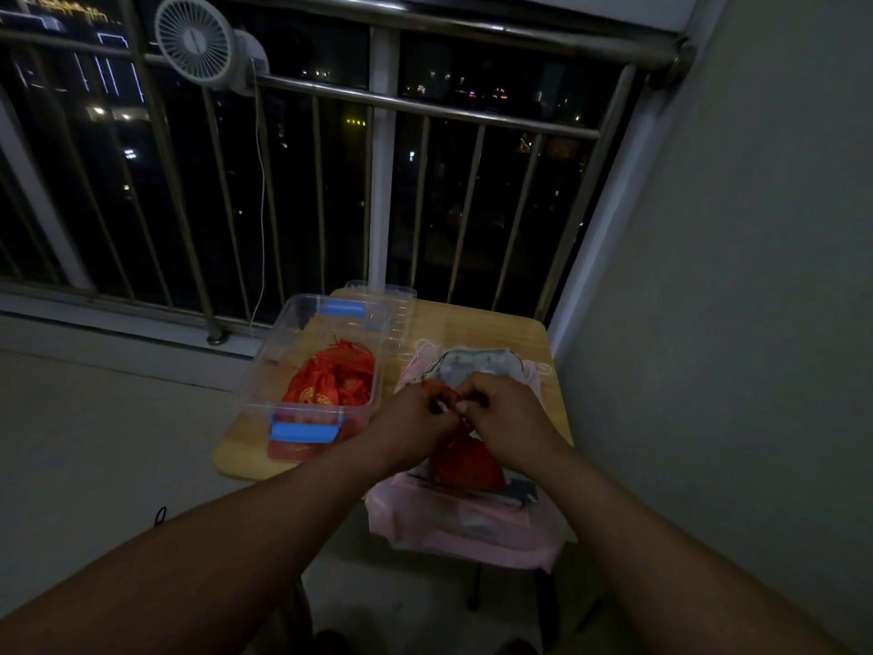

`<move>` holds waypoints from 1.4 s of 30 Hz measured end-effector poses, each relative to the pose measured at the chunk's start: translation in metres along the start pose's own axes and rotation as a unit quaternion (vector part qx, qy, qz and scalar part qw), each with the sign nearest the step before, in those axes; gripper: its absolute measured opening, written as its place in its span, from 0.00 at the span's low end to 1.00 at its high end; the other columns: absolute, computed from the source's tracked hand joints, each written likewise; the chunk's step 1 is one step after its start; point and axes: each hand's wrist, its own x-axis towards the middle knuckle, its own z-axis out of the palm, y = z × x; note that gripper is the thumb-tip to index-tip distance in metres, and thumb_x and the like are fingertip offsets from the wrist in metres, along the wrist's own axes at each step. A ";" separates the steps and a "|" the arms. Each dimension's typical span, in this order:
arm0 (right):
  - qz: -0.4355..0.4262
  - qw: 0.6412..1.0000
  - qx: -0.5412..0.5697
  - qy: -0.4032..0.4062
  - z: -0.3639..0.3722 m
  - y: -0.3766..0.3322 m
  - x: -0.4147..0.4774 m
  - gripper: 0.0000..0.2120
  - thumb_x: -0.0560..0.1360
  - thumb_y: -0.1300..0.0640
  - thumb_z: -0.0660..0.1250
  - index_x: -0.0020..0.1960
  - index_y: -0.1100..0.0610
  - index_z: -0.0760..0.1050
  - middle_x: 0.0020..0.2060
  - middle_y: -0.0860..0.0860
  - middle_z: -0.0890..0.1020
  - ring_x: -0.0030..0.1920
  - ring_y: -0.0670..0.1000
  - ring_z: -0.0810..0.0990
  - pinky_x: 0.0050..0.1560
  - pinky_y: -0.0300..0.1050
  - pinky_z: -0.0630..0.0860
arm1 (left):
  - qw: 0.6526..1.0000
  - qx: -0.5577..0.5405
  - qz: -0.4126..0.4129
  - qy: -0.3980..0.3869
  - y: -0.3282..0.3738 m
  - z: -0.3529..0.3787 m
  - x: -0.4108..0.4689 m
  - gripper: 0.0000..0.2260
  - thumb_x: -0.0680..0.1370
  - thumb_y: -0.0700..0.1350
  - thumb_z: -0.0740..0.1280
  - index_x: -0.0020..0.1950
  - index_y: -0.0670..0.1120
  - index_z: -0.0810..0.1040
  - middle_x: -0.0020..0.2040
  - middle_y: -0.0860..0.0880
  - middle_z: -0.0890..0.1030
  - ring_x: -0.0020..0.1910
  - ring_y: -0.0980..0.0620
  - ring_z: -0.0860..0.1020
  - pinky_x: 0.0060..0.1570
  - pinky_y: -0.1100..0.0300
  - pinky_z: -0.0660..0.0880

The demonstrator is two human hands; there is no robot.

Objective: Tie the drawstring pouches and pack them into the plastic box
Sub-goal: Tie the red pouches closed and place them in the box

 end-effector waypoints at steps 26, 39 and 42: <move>0.020 0.979 0.164 0.121 0.014 0.006 -0.010 0.12 0.84 0.63 0.61 0.49 0.50 0.78 0.44 0.43 0.82 0.45 0.40 0.79 0.44 0.33 0.74 | 0.936 -0.317 -0.142 -0.051 0.018 0.003 0.000 0.08 0.82 0.45 0.69 0.52 0.42 0.84 0.53 0.43 0.84 0.51 0.46 0.83 0.45 0.58 0.81; 0.087 0.874 0.478 -0.033 0.007 -0.007 -0.010 0.06 0.80 0.64 0.66 0.48 0.56 0.78 0.39 0.48 0.84 0.41 0.46 0.82 0.43 0.43 0.78 | 0.857 -0.461 -0.136 -0.185 0.001 -0.013 -0.009 0.07 0.79 0.45 0.69 0.55 0.45 0.80 0.47 0.48 0.82 0.41 0.55 0.82 0.33 0.64 0.80; 0.102 0.849 0.517 -0.042 0.006 -0.008 -0.008 0.08 0.80 0.64 0.66 0.46 0.54 0.79 0.38 0.50 0.84 0.40 0.48 0.83 0.43 0.44 0.78 | 0.856 -0.468 -0.125 -0.179 -0.004 -0.010 -0.007 0.07 0.80 0.46 0.69 0.56 0.46 0.79 0.48 0.48 0.81 0.42 0.54 0.80 0.35 0.64 0.78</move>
